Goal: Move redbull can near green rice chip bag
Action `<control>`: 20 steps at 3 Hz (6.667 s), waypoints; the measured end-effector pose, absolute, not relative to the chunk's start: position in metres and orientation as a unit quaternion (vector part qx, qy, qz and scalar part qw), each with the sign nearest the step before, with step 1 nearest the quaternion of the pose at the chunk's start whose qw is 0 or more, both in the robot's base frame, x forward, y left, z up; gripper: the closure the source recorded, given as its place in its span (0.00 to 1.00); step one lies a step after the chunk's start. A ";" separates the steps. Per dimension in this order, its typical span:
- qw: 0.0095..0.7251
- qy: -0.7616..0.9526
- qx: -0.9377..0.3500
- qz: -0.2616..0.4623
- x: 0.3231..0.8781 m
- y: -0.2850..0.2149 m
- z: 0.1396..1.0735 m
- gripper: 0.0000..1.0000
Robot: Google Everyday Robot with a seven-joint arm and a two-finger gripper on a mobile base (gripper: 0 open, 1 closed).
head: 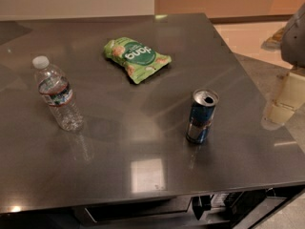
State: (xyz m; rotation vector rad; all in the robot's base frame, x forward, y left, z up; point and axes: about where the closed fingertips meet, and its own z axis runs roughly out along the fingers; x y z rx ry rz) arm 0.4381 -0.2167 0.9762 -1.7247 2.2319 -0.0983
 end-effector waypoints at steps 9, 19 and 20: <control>0.206 0.716 -0.658 0.112 0.453 -0.113 0.907 0.41; 0.229 0.738 -0.623 0.126 0.669 -0.056 0.922 0.83; 0.224 0.739 -0.621 0.133 0.673 -0.052 0.917 0.59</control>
Offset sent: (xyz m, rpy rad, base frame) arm 0.0025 0.0009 -0.0024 0.0263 0.0409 0.0026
